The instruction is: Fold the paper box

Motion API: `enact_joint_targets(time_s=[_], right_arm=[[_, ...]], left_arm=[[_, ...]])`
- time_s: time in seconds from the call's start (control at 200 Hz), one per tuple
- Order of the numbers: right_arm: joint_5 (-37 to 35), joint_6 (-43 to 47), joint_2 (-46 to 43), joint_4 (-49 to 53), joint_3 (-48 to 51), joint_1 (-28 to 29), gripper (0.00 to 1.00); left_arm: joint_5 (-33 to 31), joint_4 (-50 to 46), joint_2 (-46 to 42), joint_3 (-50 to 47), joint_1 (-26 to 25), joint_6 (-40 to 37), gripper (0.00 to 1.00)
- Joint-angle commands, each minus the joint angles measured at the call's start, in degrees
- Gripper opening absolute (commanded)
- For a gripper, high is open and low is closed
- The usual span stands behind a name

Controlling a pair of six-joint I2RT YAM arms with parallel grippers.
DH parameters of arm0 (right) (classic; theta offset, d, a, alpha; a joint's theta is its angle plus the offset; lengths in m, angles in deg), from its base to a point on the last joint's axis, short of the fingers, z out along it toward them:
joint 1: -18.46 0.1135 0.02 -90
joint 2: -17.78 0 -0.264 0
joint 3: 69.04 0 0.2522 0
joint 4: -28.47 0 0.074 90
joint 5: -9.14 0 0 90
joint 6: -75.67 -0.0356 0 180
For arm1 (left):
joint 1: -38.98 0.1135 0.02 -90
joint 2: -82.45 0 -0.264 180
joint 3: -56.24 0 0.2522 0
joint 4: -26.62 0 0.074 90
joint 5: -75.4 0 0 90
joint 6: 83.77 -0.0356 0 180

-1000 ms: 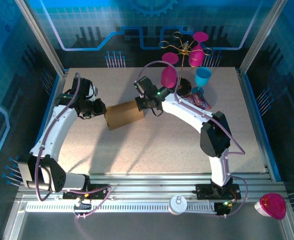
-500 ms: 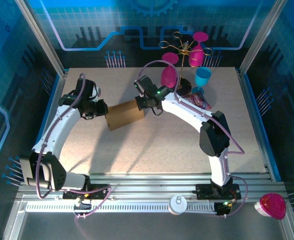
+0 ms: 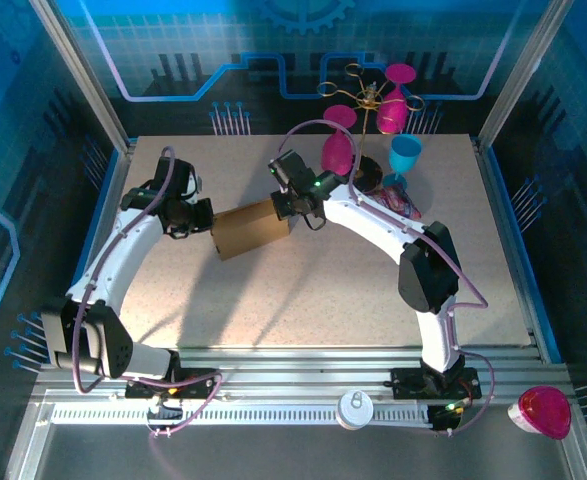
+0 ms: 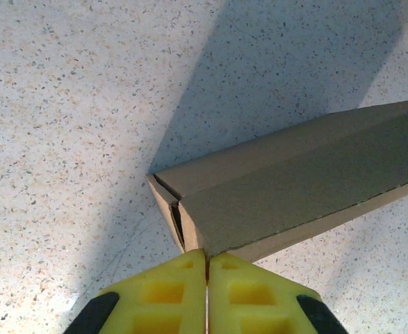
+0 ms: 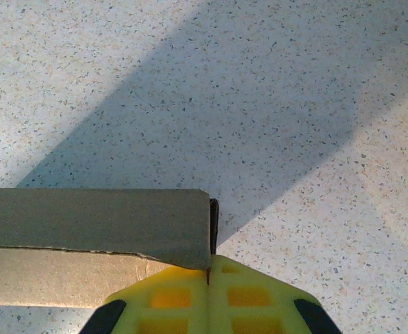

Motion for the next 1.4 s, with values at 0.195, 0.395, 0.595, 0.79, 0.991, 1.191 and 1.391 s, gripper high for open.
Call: enact_joint_targets(time_s=[0.195,0.395,0.595,0.79,0.991,1.191,1.391], right_arm=[[0.00,-0.18,2.27,3.63,-1.48,-0.37,0.00],[-0.17,-0.53,2.40,4.16,-1.91,-0.38,0.00],[-0.17,-0.62,2.15,3.81,-1.40,-0.10,0.00],[-0.29,-0.62,1.99,3.63,-0.94,0.09,0.00],[-0.78,-0.62,1.71,3.78,-0.94,0.10,0.00],[-0.58,-0.80,1.61,3.72,-0.61,0.09,0.00],[-0.56,-0.63,1.18,2.85,0.68,0.31,0.00]], left_arm=[[-1.54,-2.11,0.94,0.46,-0.79,2.41,0.02],[-1.51,-3.44,1.13,0.76,-0.99,2.87,0.00],[-1.85,-0.11,-0.83,-3.71,-1.38,3.65,0.00],[-0.66,3.70,-2.59,-6.82,-1.73,5.90,0.00],[-1.70,-0.25,-1.43,-4.37,-1.77,6.35,0.00],[-1.50,2.09,-3.48,-7.90,-1.69,5.26,0.00],[-1.68,5.46,-5.78,-12.63,-1.77,4.46,0.00]])
